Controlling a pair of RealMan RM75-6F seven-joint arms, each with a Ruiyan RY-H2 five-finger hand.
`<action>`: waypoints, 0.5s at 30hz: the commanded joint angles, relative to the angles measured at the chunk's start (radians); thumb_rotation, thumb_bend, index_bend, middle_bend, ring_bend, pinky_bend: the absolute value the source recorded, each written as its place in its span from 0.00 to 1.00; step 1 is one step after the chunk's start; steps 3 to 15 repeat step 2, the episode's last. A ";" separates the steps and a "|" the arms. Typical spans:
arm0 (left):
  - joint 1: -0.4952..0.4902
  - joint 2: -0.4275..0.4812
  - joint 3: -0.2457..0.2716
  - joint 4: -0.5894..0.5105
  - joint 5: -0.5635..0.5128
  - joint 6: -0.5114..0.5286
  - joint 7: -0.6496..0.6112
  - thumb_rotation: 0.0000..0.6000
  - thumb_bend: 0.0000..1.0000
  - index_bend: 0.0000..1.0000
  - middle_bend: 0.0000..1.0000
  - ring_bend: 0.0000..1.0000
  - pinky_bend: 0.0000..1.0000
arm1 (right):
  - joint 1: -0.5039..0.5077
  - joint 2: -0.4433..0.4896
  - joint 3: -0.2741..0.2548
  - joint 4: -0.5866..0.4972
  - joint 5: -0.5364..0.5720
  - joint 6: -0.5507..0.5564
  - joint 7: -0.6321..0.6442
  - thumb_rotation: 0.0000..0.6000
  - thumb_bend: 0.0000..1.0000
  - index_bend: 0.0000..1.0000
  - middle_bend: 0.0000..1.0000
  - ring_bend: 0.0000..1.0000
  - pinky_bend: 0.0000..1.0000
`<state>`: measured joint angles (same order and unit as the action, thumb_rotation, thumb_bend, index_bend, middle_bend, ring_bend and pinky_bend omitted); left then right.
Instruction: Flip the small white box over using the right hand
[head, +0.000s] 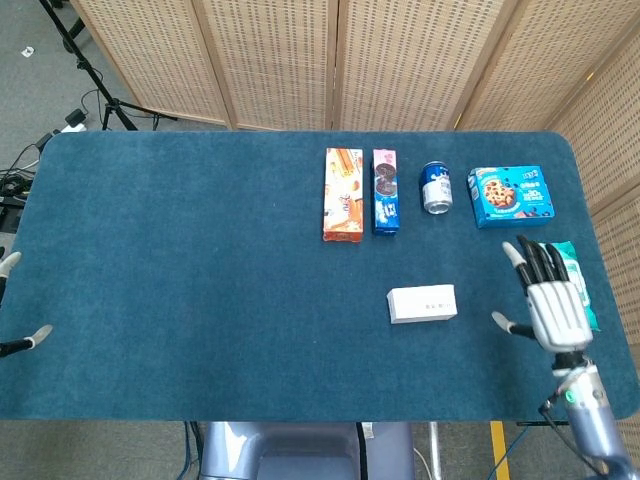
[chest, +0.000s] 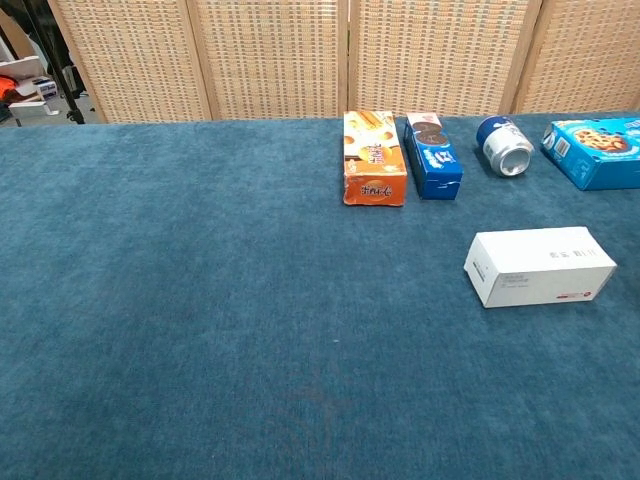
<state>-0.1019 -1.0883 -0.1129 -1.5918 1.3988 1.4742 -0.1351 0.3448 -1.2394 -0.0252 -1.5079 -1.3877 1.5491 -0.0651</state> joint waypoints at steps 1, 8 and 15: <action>0.002 0.003 0.001 -0.003 0.007 0.006 -0.003 1.00 0.00 0.00 0.00 0.00 0.00 | -0.048 -0.040 0.005 0.043 -0.031 0.035 -0.011 1.00 0.00 0.00 0.00 0.00 0.00; 0.003 0.004 0.002 -0.005 0.011 0.009 -0.004 1.00 0.00 0.00 0.00 0.00 0.00 | -0.053 -0.042 0.007 0.046 -0.035 0.038 -0.010 1.00 0.00 0.00 0.00 0.00 0.00; 0.003 0.004 0.002 -0.005 0.011 0.009 -0.004 1.00 0.00 0.00 0.00 0.00 0.00 | -0.053 -0.042 0.007 0.046 -0.035 0.038 -0.010 1.00 0.00 0.00 0.00 0.00 0.00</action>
